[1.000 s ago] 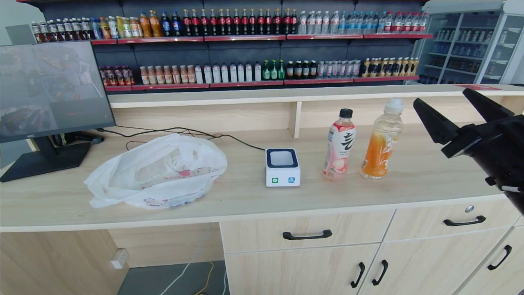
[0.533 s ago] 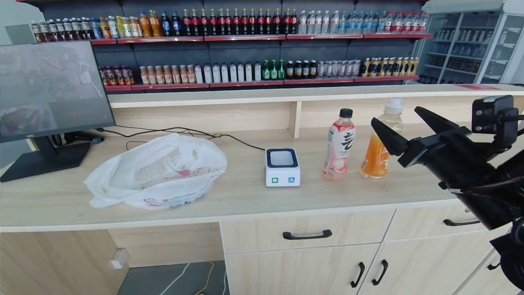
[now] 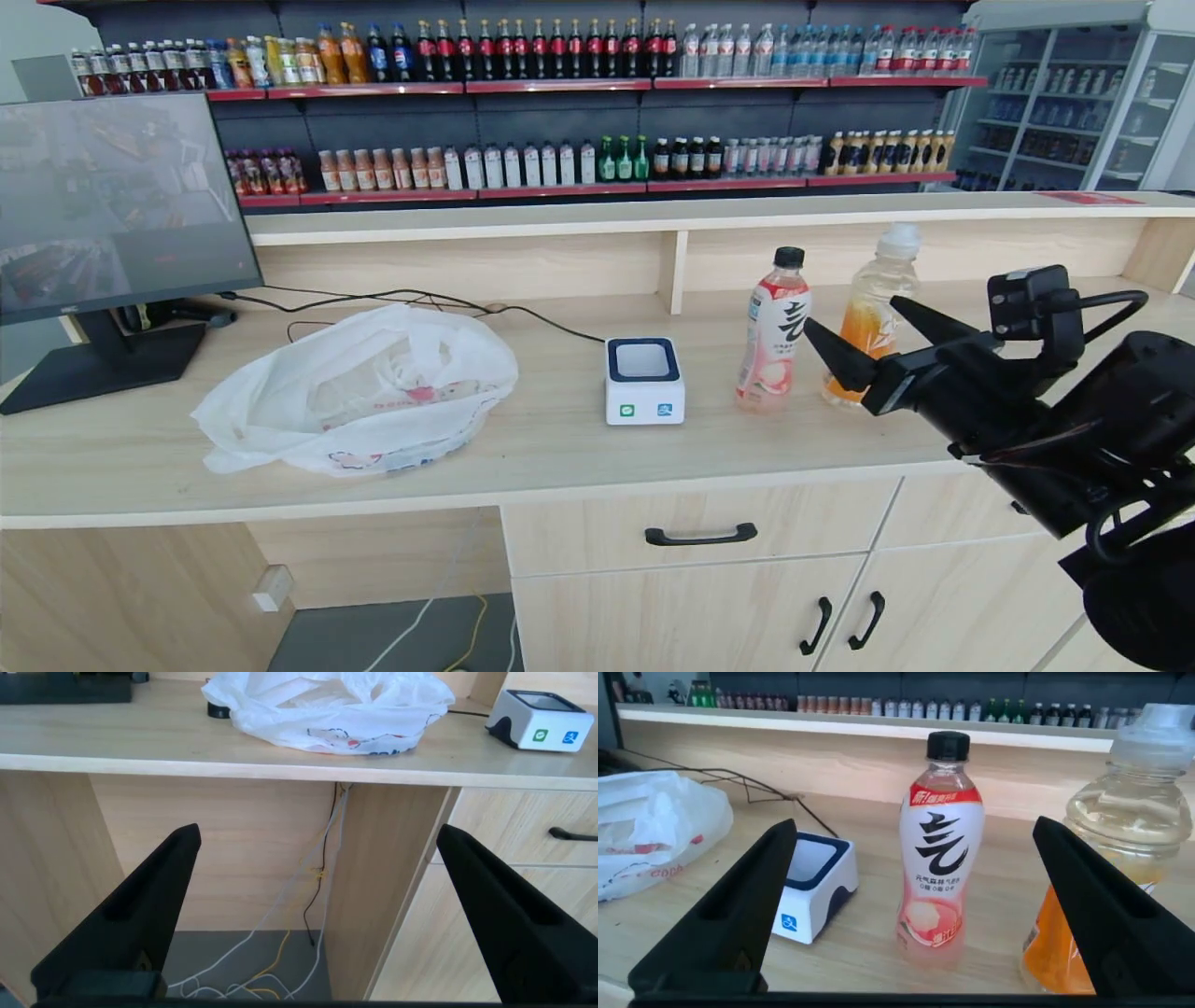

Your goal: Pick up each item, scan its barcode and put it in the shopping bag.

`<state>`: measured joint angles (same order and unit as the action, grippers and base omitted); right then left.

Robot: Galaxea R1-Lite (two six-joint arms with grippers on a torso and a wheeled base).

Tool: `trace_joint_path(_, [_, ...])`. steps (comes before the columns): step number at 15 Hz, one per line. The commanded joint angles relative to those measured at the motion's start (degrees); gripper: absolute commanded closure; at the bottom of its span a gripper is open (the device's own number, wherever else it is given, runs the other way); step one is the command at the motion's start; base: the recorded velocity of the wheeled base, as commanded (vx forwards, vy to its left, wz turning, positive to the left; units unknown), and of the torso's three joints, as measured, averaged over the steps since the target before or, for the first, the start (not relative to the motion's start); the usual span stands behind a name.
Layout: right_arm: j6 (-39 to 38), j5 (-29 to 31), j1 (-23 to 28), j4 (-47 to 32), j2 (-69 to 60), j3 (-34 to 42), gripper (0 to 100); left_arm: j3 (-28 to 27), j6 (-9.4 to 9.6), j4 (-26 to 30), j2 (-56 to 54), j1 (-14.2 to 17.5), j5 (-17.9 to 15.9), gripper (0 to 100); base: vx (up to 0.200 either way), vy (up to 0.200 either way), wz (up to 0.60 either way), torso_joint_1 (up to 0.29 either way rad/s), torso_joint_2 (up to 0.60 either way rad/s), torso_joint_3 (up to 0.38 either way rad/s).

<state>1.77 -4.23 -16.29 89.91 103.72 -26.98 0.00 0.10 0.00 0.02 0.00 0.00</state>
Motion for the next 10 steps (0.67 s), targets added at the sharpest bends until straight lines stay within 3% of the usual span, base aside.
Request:
trace_joint_path(1, [-0.4, 0.0, -0.2, 0.1, 3.0, -1.2, 0, 0.0, -0.01, 0.0, 0.0, 0.0, 0.0, 0, 0.0, 0.0, 0.0, 0.0, 0.0, 0.0])
trace_joint_path(10, [-1.2, 0.6, 1.0, 0.1, 11.9, -7.6, 0, 0.0, -0.01, 0.0, 0.0, 0.0, 0.0, 0, 0.0, 0.0, 0.0, 0.0, 0.0, 0.0])
